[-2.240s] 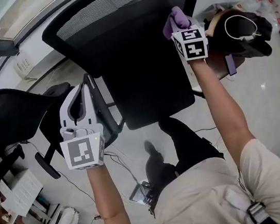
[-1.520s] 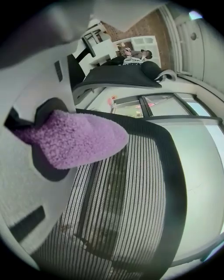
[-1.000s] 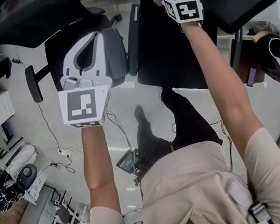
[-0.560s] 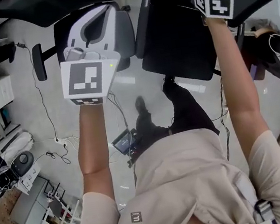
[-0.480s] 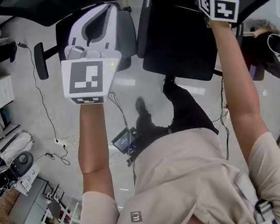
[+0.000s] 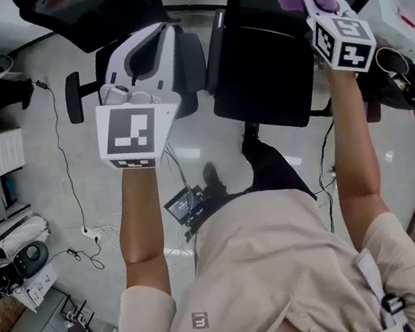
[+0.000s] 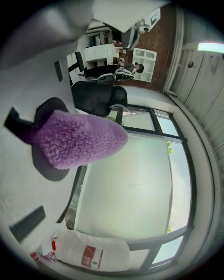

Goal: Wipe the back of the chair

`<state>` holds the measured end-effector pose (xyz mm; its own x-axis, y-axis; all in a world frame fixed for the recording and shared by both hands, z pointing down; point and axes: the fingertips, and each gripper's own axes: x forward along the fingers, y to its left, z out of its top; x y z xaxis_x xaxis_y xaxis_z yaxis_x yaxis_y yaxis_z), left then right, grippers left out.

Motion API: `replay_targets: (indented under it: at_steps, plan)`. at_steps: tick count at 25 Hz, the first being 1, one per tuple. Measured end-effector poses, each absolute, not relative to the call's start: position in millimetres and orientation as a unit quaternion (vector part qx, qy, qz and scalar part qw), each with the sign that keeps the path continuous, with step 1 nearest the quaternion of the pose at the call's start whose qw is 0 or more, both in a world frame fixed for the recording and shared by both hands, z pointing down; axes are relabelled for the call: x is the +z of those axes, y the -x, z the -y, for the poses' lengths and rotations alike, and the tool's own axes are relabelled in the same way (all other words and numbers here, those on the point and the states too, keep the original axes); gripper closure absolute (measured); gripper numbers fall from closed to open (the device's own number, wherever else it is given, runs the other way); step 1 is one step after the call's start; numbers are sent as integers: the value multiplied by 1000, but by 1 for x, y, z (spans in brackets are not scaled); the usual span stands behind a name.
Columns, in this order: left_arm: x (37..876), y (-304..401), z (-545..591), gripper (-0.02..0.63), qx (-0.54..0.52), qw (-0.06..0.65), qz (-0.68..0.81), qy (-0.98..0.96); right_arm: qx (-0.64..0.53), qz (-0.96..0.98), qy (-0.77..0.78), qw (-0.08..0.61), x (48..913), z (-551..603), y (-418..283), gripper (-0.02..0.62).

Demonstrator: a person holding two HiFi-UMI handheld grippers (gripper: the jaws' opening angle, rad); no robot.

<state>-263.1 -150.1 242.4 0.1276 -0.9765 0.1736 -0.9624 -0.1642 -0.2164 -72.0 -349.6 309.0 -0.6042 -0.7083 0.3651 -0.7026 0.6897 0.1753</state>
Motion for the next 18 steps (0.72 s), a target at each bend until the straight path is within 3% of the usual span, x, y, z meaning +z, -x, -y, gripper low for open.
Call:
replay_targets:
  at_steps: [18]
  plan:
    - [110,237,1,600,-81,85,-620,776,-82,897,-410,140,114,127,0,577]
